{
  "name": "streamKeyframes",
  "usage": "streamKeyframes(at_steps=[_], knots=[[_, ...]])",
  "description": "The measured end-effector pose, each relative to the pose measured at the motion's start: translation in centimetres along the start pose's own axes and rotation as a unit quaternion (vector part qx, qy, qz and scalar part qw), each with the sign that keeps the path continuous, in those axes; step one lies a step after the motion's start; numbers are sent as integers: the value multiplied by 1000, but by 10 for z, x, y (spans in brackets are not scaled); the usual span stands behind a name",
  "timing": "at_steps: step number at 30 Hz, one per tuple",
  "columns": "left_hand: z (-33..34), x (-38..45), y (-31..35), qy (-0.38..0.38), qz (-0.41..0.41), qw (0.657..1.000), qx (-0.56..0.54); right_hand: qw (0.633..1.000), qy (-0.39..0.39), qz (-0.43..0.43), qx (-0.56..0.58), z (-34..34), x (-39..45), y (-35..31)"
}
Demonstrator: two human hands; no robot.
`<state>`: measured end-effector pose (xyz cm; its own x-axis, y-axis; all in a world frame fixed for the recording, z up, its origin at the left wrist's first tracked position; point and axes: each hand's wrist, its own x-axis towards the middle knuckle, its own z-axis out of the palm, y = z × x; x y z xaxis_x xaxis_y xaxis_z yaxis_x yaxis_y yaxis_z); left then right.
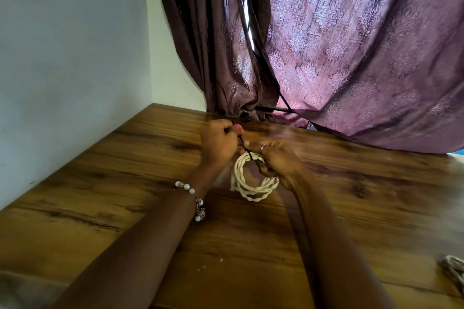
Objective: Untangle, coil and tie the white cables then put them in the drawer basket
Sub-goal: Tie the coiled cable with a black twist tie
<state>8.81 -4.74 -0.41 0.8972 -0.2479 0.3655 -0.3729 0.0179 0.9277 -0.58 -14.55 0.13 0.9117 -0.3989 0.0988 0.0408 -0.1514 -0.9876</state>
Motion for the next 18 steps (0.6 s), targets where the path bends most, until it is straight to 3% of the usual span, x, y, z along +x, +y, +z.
streamKeyframes(at_steps=[9,15,18], knots=[[4,5,8,78,15,997,12,999,-26,21,-16,7,-4,-12],[9,-1,15,54,-60,992,-93,999,-18,5,-33,7,-2,-9],[4,-1,14,-2,-66,988,-136,999,18,22,14,10,-1,-5]])
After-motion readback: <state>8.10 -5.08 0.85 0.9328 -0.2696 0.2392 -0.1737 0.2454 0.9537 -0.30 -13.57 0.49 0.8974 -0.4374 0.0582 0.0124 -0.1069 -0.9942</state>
